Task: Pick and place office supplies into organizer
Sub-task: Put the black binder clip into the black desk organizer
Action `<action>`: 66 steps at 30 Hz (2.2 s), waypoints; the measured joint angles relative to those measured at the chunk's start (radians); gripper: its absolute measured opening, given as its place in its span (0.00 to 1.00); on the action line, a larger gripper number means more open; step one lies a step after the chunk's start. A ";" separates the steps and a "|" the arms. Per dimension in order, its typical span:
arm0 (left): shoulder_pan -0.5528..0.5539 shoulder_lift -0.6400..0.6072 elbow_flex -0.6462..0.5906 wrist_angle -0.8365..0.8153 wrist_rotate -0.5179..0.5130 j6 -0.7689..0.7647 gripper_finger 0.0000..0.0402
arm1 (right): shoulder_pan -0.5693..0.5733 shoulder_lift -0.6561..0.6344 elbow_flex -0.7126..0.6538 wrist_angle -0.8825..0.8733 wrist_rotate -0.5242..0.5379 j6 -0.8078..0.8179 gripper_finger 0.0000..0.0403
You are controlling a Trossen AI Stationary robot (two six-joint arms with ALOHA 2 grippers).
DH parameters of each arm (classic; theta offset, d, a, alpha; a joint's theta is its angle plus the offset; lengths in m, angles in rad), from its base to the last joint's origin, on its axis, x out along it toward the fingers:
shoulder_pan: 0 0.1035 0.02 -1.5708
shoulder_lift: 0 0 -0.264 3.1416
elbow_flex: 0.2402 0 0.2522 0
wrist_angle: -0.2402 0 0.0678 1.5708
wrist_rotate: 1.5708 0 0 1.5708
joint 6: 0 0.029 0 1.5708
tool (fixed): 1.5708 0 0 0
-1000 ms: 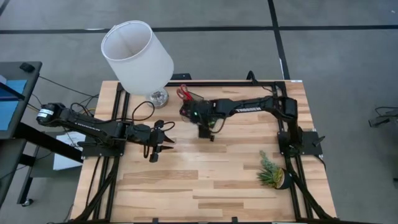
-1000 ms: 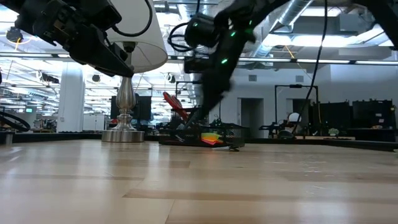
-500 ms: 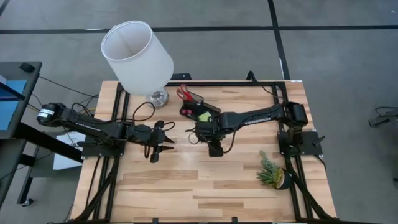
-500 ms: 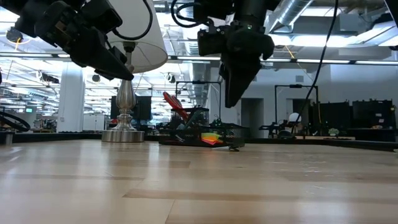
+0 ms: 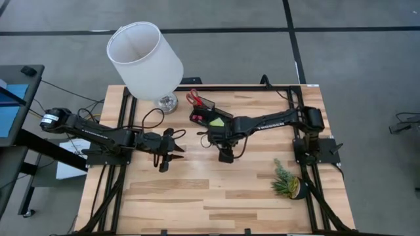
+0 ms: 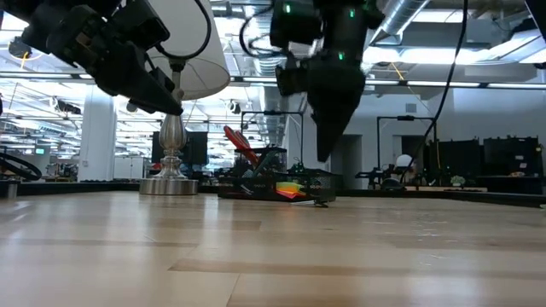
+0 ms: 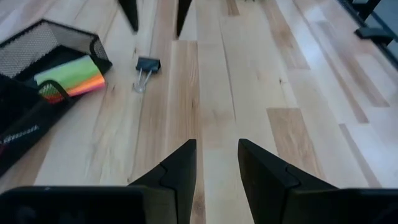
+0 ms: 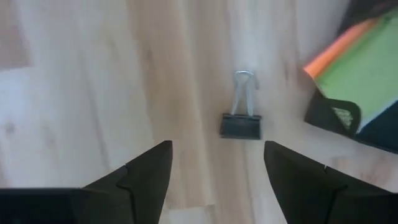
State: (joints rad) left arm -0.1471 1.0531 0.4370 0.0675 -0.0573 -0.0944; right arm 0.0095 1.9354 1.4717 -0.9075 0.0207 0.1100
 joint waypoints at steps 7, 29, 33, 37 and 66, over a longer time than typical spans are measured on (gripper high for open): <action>0.000 0.021 0.000 0.014 0.001 0.000 0.28 | -0.037 0.001 -0.070 0.072 0.001 0.004 0.62; -0.003 0.028 0.000 0.016 0.003 0.000 0.28 | -0.058 0.084 -0.069 0.072 -0.020 -0.025 0.62; -0.003 0.028 0.000 0.018 0.003 0.001 0.28 | -0.064 0.078 -0.070 0.106 -0.019 -0.005 0.62; -0.003 0.028 0.000 0.019 0.003 0.001 0.28 | -0.070 0.094 -0.070 0.115 -0.023 -0.005 0.62; -0.003 0.028 0.000 0.020 0.002 0.003 0.28 | -0.043 0.160 0.070 0.273 -0.126 -0.084 0.32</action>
State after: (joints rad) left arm -0.1505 1.0813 0.4374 0.0875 -0.0551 -0.0910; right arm -0.0338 2.0950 1.5415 -0.6343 -0.1057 0.0257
